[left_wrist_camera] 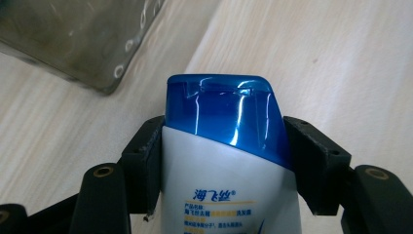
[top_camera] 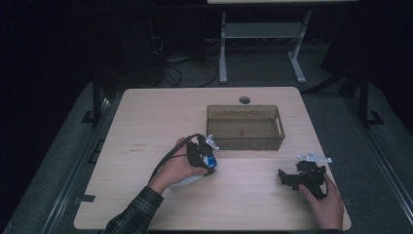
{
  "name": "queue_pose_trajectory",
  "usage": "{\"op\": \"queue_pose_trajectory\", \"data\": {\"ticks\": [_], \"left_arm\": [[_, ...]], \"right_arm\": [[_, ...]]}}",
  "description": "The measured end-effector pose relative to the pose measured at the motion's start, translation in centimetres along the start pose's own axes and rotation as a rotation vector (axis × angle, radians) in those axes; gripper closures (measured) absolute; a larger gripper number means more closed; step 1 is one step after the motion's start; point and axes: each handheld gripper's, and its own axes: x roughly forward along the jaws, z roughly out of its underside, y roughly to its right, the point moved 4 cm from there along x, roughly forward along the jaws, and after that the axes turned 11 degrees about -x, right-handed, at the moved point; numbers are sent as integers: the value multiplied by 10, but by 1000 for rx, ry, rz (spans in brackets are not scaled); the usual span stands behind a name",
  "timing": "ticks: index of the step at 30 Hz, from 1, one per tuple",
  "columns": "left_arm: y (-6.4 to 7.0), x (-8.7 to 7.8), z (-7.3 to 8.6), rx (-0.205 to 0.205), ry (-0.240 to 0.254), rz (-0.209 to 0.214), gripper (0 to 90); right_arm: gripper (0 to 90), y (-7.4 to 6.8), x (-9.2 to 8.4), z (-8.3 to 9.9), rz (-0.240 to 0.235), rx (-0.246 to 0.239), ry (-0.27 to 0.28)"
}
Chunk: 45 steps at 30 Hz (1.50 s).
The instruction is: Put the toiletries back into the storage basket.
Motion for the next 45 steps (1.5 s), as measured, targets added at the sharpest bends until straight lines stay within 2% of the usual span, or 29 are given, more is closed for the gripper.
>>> {"op": "queue_pose_trajectory", "data": {"ticks": [5,9,21,40,45], "left_arm": [[0,-14,4,-5,73,13,359],[-1,-25,8,-25,142,28,360],[-6,-56,25,-56,293,59,362],[-17,-98,40,-80,476,122,366],[-22,-102,43,-105,558,156,366]], "right_arm": [[0,0,0,0,0,0,0],[0,0,0,0,0,0,0],[0,0,0,0,0,0,0],[0,0,0,0,0,0,0],[0,0,0,0,0,0,0]]}}
